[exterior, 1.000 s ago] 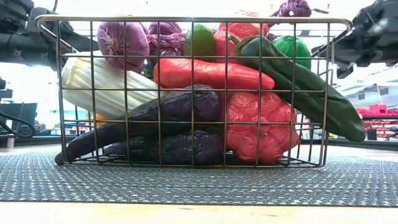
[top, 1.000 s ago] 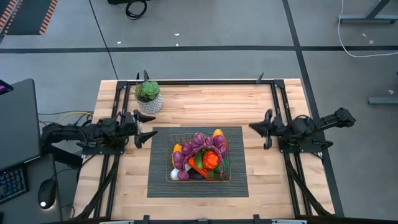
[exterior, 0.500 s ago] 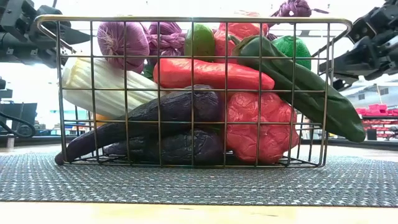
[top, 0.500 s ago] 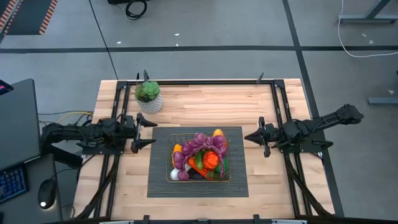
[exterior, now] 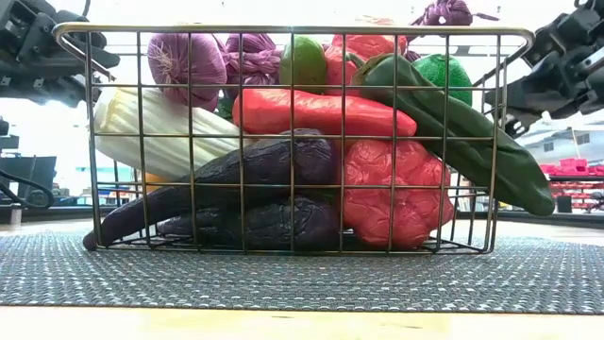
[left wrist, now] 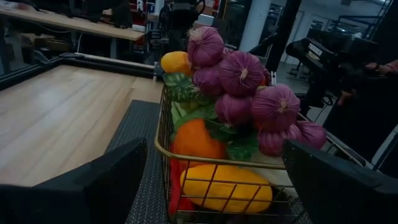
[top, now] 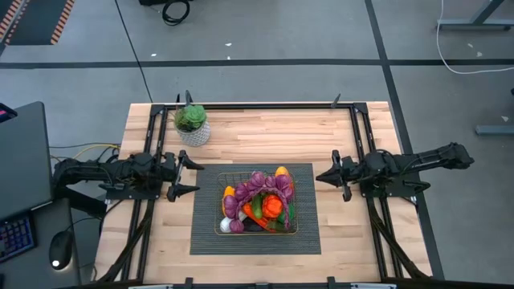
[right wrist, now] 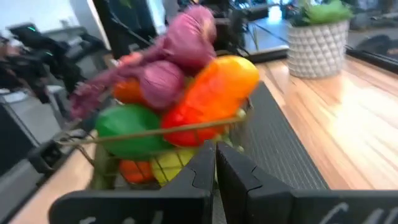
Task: Build produce basket
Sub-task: Return to Home Position
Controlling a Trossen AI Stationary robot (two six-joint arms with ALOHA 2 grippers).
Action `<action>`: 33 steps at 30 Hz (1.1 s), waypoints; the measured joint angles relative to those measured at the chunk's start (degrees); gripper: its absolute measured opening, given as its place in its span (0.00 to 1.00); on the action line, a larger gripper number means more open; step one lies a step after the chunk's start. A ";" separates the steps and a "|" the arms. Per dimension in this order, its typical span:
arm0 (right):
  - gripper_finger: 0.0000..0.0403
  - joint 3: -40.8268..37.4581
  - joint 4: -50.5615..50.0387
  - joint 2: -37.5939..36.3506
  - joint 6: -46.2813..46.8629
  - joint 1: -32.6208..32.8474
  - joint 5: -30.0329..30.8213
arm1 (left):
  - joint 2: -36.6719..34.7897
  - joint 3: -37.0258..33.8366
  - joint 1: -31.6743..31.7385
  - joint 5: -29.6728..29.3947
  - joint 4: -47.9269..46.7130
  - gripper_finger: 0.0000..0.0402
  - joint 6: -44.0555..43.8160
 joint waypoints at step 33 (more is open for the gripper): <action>0.05 0.00 -4.65 -4.47 0.51 -0.96 1.50 | 0.00 0.00 -0.02 -0.22 -0.02 0.94 0.02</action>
